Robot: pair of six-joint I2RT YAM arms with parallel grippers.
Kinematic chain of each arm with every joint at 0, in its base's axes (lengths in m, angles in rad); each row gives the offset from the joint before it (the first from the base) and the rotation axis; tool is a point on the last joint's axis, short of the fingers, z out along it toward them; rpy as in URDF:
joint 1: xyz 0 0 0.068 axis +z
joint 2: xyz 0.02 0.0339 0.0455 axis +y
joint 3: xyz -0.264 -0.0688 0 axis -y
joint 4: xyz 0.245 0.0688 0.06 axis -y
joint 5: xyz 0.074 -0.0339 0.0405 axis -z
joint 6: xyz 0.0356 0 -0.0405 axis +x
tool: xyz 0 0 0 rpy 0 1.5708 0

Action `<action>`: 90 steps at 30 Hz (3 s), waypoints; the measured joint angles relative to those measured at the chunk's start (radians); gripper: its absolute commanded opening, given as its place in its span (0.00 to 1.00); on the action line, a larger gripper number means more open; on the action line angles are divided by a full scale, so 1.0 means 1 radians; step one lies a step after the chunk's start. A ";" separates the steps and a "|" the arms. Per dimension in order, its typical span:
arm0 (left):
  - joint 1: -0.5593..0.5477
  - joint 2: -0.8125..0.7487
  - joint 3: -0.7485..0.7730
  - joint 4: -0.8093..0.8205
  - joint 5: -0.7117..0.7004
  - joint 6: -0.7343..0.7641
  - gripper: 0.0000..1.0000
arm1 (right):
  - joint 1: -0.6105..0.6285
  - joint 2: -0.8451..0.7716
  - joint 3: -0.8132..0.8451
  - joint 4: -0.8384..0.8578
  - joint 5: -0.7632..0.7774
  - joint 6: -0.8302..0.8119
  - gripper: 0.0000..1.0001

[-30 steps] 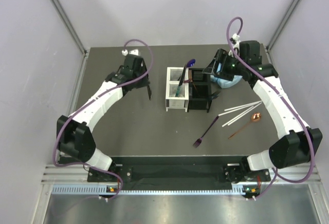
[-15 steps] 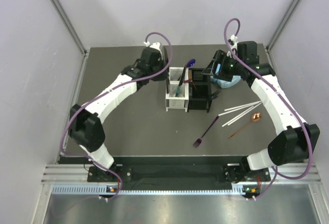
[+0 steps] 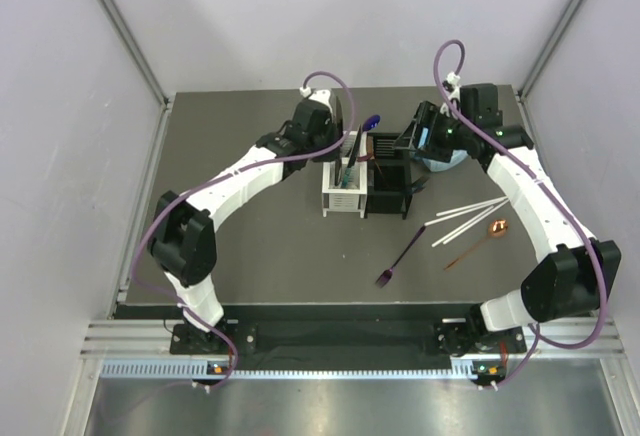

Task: Sort the eating utensils into containers
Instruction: Place the knife in the container, then pick up the chopstick from the center of the board.

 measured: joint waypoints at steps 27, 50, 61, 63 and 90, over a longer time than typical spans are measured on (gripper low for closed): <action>-0.084 -0.040 -0.193 0.124 -0.058 0.048 0.42 | 0.000 0.000 -0.015 0.007 0.019 -0.017 0.69; 0.135 -0.079 0.025 -0.069 -0.050 -0.014 0.50 | -0.086 0.221 0.077 -0.027 0.143 -0.075 0.70; 0.195 -0.113 -0.022 -0.179 -0.046 -0.059 0.49 | -0.299 0.036 -0.041 -0.175 0.229 0.115 0.68; 0.205 -0.135 -0.045 -0.185 -0.048 -0.069 0.49 | -0.299 -0.008 -0.069 -0.202 0.250 0.159 0.69; 0.270 -0.257 -0.299 -0.182 0.039 -0.092 0.47 | -0.315 0.192 -0.275 -0.185 0.307 0.417 0.61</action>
